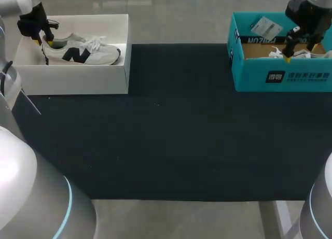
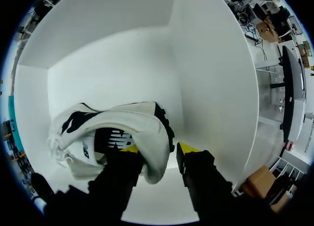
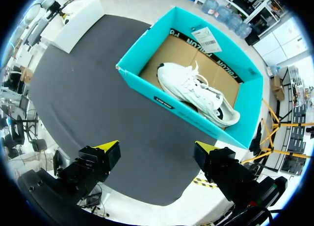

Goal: Take the shoe out of the shoebox, open the shoe tongue, remove and reinsert the insole, then place the shoe into the shoebox

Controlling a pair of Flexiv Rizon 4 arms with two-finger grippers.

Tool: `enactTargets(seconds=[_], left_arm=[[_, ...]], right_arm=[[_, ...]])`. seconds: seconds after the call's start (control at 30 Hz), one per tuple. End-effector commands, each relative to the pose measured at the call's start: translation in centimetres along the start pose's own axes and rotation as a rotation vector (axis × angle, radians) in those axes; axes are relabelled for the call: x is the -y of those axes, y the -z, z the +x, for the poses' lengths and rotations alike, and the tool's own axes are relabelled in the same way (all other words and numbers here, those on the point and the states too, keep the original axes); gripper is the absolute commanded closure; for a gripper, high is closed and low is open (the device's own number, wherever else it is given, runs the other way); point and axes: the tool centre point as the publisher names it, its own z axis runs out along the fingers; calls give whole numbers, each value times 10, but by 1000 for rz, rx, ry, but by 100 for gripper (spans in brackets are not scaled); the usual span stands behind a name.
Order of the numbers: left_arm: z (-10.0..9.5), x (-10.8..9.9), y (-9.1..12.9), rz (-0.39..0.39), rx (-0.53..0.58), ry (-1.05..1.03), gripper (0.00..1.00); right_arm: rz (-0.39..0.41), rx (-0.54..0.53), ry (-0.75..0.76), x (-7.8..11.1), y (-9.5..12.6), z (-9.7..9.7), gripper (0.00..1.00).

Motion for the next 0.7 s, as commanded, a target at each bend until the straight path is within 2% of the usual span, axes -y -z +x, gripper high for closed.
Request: enactTargets(seconds=[0.03, 0.33, 0.57, 0.7], left_arm=[[6, -16, -14, 186, 10, 1, 61], [7, -12, -20, 244, 17, 5, 62], [7, -10, -32, 285, 23, -6, 62], [7, -10, -35, 295, 15, -11, 65]], right_arm=[[1, 0, 0, 0, 0, 0, 0], [1, 0, 0, 0, 0, 0, 0], [1, 0, 0, 0, 0, 0, 0], [1, 0, 0, 0, 0, 0, 0]])
